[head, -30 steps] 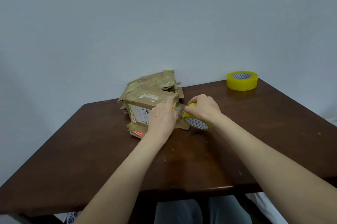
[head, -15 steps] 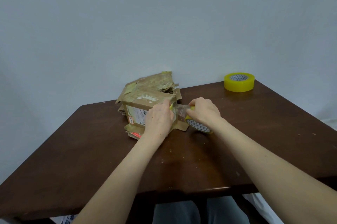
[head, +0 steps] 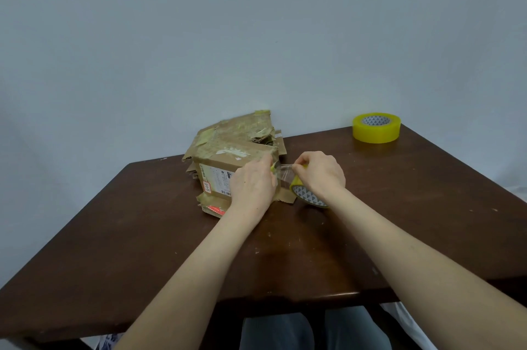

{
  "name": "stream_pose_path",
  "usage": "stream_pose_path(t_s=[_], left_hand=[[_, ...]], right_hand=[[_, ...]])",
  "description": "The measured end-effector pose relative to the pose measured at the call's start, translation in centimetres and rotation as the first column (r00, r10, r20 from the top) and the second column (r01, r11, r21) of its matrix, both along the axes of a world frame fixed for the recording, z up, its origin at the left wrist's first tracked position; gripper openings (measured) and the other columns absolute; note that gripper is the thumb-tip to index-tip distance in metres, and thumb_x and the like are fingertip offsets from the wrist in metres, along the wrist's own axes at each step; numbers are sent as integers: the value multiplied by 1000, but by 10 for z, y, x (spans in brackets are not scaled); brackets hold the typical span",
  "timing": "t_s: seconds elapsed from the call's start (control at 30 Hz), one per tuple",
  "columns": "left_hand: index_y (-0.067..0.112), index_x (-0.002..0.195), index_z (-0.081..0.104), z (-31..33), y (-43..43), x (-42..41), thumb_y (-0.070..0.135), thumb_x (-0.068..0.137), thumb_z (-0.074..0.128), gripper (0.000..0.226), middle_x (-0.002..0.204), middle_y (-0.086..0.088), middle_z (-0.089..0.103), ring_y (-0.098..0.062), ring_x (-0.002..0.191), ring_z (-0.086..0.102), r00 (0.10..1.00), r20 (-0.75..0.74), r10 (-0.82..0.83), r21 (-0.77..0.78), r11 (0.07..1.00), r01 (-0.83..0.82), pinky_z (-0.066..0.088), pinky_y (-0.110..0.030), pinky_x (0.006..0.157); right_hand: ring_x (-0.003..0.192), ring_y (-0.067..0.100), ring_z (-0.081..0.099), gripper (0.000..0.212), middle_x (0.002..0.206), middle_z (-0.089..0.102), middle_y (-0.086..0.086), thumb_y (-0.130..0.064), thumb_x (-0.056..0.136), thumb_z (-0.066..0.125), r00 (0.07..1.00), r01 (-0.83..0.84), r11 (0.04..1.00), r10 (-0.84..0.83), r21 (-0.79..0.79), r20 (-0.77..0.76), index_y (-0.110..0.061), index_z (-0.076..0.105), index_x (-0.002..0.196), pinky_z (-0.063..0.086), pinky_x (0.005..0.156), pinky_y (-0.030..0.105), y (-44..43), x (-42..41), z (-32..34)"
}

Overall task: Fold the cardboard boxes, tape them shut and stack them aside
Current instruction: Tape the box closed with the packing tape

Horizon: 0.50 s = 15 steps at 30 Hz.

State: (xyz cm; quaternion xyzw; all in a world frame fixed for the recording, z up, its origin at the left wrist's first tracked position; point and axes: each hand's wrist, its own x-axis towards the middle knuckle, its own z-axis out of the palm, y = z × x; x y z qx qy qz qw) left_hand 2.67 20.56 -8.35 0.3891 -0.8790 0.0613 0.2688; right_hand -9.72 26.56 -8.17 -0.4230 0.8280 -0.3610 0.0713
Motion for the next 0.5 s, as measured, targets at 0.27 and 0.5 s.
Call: stream_pose_path(t_s=[0.27,0.5], left_hand=[[15,109,55,5,3,-5,16,92,45,20,95,-6,64,-30,86,61,995,66,77,8,997,-78,41,-34,63],[20,106,60,-31,-1,13,22,94,47,18,100,-2,67,-26,93,63,991,134,22,123,992,-38,49,-35,69]], right_hand=[[94,25,63,19,95,70,2,-32,95,50,1000,20,999,-21,-35,-23,-29,69,96,50,87,40,4,7,-2],[95,27,61,19,94,69,3,-35,95,49,998,68,996,-68,-59,-7,-28,67,92,50,81,37,13,-9,-3]])
